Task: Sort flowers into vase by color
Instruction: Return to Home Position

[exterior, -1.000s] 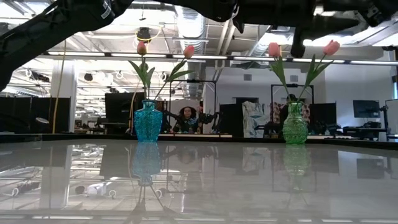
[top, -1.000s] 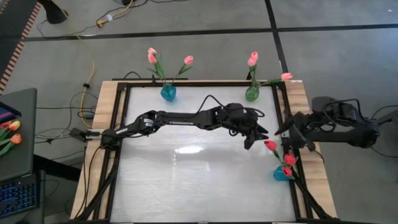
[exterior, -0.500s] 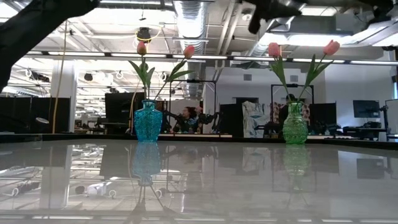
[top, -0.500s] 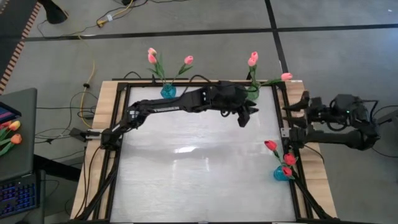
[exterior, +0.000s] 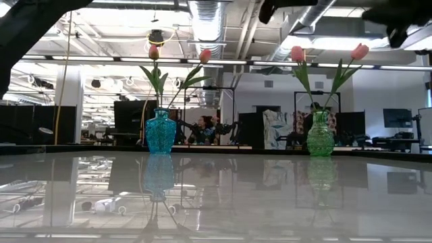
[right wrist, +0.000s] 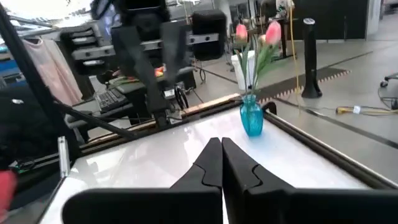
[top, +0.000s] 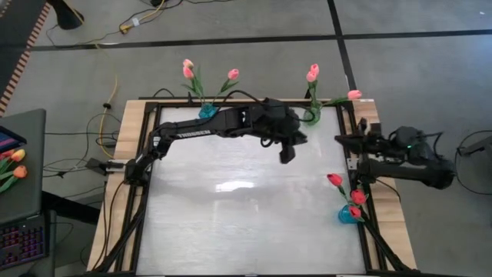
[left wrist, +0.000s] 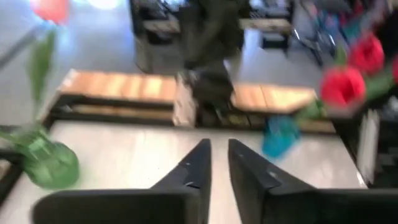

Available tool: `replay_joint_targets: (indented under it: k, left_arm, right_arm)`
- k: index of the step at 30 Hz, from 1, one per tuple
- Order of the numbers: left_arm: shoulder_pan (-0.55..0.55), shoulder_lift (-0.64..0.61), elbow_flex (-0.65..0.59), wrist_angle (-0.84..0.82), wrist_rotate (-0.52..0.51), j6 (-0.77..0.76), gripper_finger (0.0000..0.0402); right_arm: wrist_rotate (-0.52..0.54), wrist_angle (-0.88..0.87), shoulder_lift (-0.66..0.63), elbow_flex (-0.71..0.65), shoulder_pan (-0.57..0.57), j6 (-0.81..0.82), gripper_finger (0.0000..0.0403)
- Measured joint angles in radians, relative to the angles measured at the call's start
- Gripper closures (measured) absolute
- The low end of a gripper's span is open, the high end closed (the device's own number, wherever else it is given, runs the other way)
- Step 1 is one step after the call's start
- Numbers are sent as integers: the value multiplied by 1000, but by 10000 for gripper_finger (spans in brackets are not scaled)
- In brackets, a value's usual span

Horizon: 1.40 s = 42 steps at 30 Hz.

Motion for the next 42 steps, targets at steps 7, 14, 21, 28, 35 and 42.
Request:
replay_joint_targets:
  k: [7, 14, 21, 28, 35, 42]
  left_arm:
    - [4, -47, -5, -232, -76, 90, 398]
    - [-2, -214, -166, -155, -108, 109, 401]
    - [22, -486, -617, 148, -134, 46, 401]
    - [24, -747, -1097, 462, -126, -64, 401]
    - [23, -940, -1454, 776, -123, -116, 401]
    - [23, -1060, -1708, 982, -91, -168, 401]
  right_arm:
    - [24, 52, 13, -118, -15, 2, 386]
    - [16, 132, 13, -169, -2, 64, 386]
    - [14, 172, 13, -172, 2, 46, 386]
    - [14, 172, 27, -205, 3, 1, 386]
    - [12, 294, 74, -296, 3, 1, 386]
    - [-15, 322, 118, -332, 3, 1, 386]
